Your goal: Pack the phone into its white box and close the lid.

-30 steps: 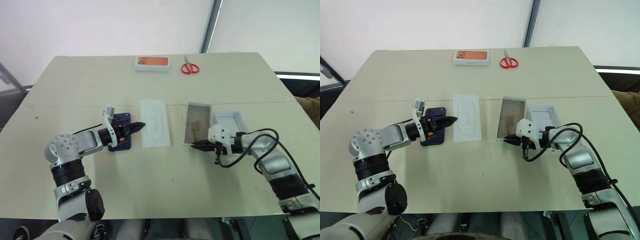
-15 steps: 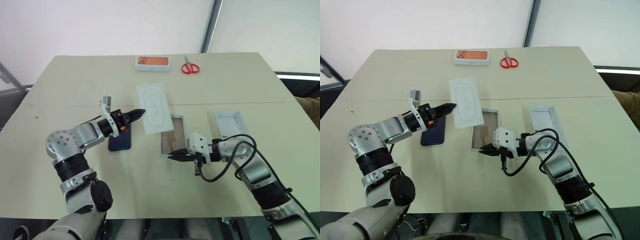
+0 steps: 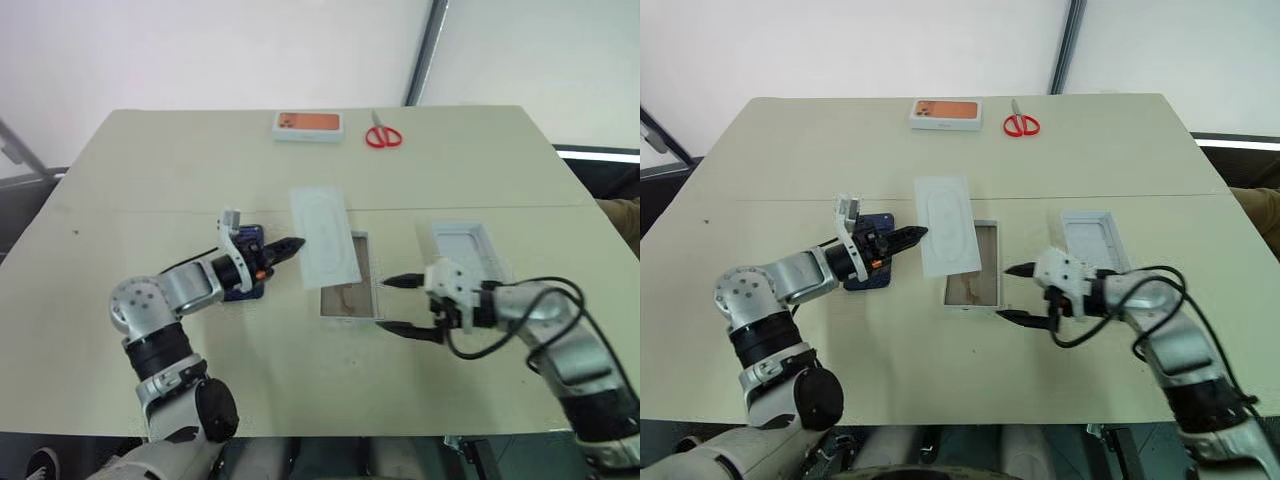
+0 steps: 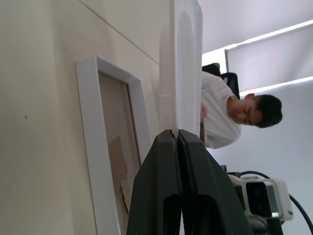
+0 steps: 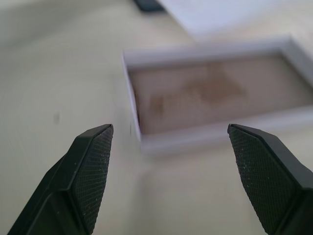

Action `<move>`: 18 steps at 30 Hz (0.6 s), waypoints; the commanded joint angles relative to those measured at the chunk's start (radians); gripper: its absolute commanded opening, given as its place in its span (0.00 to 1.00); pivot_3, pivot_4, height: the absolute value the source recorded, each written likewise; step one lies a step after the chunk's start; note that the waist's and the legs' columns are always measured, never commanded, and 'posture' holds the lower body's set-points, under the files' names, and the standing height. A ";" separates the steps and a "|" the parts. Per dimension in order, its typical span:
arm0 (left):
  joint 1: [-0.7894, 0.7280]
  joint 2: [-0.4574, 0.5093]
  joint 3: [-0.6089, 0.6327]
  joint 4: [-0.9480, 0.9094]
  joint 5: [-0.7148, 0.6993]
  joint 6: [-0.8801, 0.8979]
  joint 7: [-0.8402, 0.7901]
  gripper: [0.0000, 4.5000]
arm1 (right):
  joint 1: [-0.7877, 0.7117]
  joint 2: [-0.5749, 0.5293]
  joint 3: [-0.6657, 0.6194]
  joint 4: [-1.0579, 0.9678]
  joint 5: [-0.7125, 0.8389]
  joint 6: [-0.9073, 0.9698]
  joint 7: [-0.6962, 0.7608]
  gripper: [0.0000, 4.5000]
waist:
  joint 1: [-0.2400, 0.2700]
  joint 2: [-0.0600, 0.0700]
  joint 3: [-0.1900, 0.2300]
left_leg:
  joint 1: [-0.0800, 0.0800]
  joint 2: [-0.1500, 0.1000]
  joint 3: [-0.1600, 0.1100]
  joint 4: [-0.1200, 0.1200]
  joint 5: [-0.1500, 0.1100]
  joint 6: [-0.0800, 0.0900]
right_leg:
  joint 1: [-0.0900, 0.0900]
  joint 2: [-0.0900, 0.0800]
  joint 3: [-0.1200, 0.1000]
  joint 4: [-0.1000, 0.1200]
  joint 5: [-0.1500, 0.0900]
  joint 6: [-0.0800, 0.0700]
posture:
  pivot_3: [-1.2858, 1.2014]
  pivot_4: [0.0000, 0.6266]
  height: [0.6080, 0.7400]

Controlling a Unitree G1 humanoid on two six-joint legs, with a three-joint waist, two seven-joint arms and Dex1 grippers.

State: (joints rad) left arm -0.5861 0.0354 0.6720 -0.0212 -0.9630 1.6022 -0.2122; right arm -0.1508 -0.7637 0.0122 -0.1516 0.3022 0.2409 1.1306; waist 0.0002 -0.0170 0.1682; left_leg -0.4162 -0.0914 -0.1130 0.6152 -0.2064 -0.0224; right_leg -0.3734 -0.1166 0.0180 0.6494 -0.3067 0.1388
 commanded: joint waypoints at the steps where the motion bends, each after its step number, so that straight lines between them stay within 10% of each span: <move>1: 0.019 0.007 -0.054 -0.024 -0.012 0.001 -0.018 0.00 | -0.037 0.033 -0.122 0.046 0.098 -0.032 -0.023 0.87 | 0.000 0.000 0.000 | 0.000 0.000 0.000 0.000 0.000 0.000 | 0.000 0.000 0.000 0.000 0.000 0.000 | 0.52 0.24 1.00; 18: 0.046 0.040 -0.204 0.048 0.007 -0.077 -0.063 0.00 | -0.038 0.113 -0.147 0.035 0.112 -0.117 -0.070 0.87 | 0.011 0.000 0.000 | 0.000 0.000 0.000 0.000 0.000 0.000 | 0.000 0.000 0.000 0.000 0.000 0.000 | 0.52 0.24 1.00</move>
State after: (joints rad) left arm -0.5241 0.0773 0.4572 0.0273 -0.9465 1.5369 -0.2741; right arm -0.1876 -0.6504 -0.1196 -0.0790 0.3979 0.1447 1.0645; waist 0.0114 -0.0174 0.1685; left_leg -0.4163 -0.0918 -0.1131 0.6151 -0.2063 -0.0225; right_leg -0.3732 -0.1171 0.0181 0.6491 -0.3067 0.1388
